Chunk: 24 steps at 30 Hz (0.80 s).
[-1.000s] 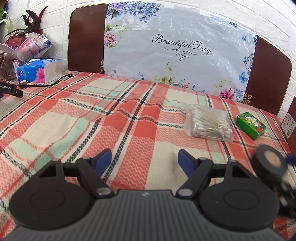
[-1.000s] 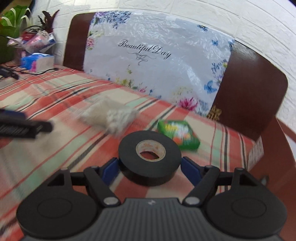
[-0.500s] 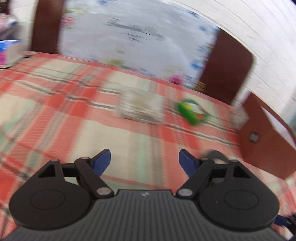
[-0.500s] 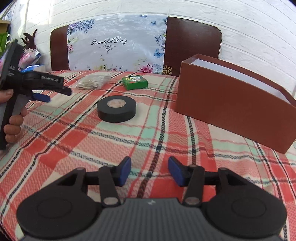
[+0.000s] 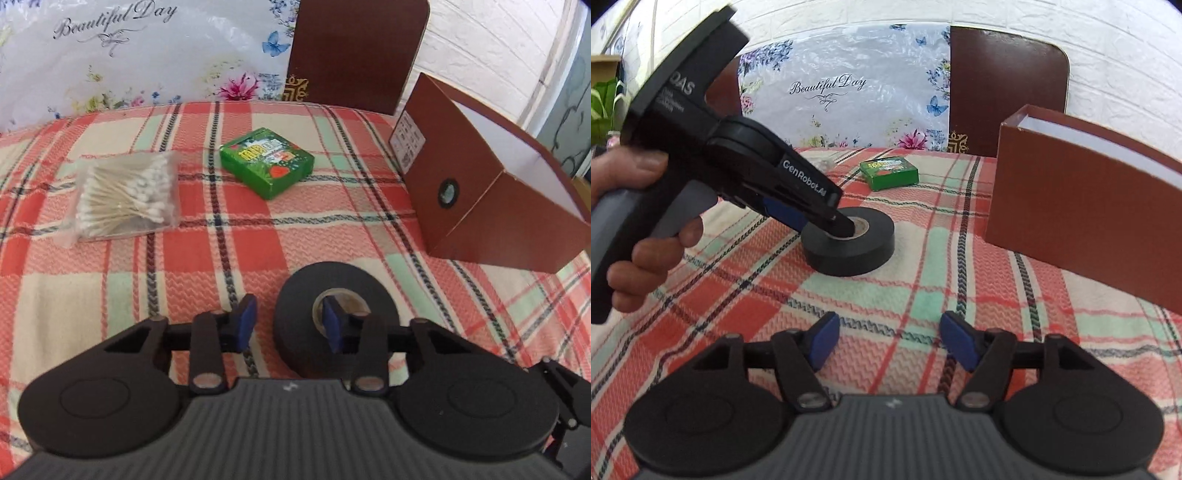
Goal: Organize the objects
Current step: 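Lift the black tape roll off the green packet with the right gripper, then carry the black tape roll into the brown box and release it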
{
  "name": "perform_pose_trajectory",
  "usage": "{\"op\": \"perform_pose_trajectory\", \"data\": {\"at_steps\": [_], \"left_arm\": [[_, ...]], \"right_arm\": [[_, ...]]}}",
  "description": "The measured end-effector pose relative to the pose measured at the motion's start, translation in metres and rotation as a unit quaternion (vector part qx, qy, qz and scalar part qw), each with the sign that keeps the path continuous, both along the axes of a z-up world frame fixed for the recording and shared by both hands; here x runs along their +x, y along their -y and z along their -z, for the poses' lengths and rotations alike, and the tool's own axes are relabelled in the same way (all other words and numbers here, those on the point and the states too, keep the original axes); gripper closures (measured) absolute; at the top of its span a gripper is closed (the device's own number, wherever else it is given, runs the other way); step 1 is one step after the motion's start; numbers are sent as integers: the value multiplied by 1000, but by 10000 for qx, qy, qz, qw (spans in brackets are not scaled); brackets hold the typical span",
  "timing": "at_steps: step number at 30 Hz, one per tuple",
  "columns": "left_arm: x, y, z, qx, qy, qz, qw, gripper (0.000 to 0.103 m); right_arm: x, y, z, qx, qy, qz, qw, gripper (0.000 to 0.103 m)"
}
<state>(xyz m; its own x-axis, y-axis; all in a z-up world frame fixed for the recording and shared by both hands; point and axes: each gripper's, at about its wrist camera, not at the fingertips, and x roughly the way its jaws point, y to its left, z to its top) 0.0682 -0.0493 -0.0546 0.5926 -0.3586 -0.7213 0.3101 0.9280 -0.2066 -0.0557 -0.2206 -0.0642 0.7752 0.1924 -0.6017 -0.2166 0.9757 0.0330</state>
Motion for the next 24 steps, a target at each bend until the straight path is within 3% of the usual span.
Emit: {"op": "perform_pose_trajectory", "data": {"at_steps": [5,11,20,24], "left_arm": [[-11,8,-2,94,40,80,9999,71],[-48,17,1,34,111,355,9993,70],[-81,38,-5,-190,26,713,9973,71],[-85,58,-31,-338,314,873,9951,71]], "right_arm": [[15,-10,1,-43,-50,-173,9998,22],[33,-36,1,-340,-81,-479,9982,21],[-14,-18,-3,-204,22,-87,9998,22],[-31,-6,-17,-406,563,249,9973,22]]}}
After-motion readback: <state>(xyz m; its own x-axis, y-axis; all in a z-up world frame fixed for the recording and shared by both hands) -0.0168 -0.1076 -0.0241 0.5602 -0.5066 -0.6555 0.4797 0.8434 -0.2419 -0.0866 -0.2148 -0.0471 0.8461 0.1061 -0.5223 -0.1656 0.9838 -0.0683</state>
